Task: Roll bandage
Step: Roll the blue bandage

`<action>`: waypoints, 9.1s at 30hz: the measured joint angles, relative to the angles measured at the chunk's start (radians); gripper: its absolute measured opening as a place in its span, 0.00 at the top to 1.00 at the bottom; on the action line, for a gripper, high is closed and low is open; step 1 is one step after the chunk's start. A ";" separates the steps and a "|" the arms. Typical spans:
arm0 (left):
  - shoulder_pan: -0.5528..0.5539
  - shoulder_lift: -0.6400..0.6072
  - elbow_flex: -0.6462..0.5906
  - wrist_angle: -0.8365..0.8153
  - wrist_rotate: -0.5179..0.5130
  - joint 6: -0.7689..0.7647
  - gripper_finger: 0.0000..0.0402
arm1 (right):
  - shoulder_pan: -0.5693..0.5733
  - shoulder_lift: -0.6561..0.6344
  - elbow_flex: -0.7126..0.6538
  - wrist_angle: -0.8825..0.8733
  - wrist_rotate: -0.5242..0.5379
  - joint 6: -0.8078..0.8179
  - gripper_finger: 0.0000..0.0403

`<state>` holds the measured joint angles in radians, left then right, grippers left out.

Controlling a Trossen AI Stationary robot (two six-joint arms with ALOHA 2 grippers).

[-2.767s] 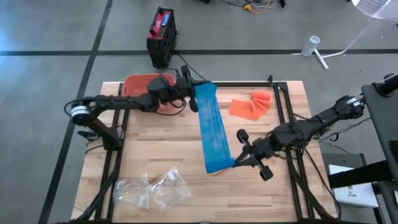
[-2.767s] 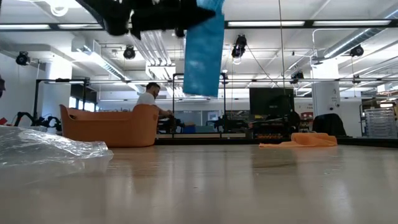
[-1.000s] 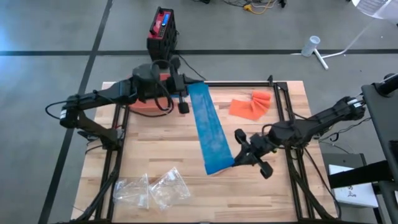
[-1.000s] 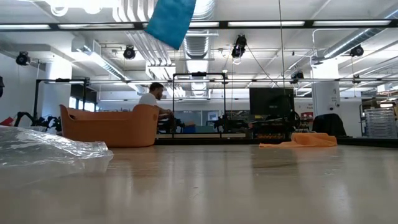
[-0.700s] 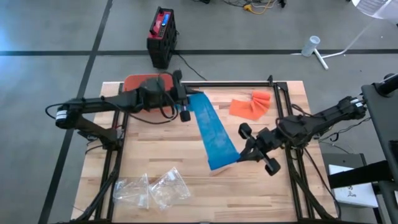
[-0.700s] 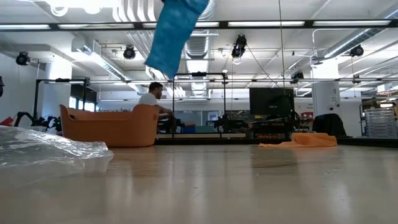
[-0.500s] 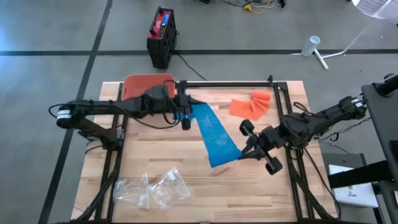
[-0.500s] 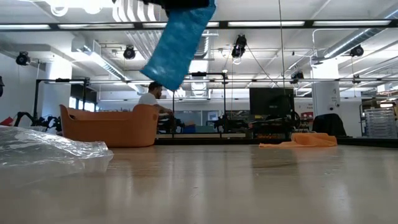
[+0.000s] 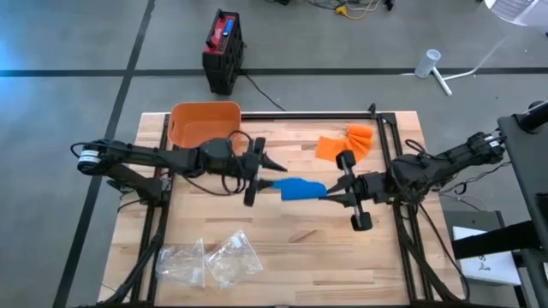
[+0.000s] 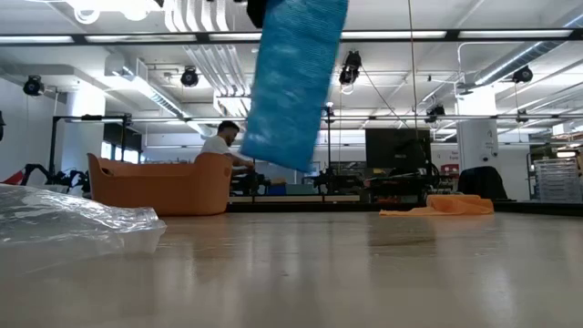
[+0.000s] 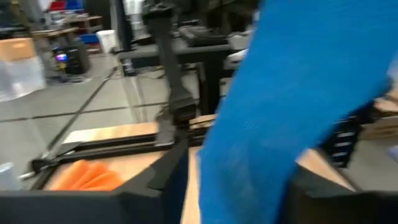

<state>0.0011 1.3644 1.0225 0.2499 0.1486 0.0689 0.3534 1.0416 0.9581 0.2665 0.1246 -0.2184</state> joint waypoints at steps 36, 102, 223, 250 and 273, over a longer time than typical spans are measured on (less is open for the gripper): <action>-0.053 0.080 0.279 -0.232 -0.008 -0.125 0.28 | -0.009 0.000 0.041 -0.347 0.166 -0.438 0.99; -0.051 0.017 0.323 -0.438 -0.217 -0.026 0.97 | 0.056 0.192 0.264 -0.359 0.608 -0.142 0.99; -0.178 0.002 0.290 -0.477 -0.280 0.271 0.97 | -0.050 0.275 0.359 -0.523 0.292 0.273 0.92; -0.178 0.001 0.290 -0.493 -0.283 0.209 0.94 | -0.049 0.251 0.357 -0.519 0.339 0.270 0.66; -0.180 -0.003 0.288 -0.496 -0.275 0.210 0.94 | -0.053 0.237 0.355 -0.507 0.330 0.221 0.74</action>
<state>-0.1787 1.3609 1.3109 -0.2458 -0.1262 0.2790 0.3004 1.2785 1.3132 -0.2402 0.4549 0.0021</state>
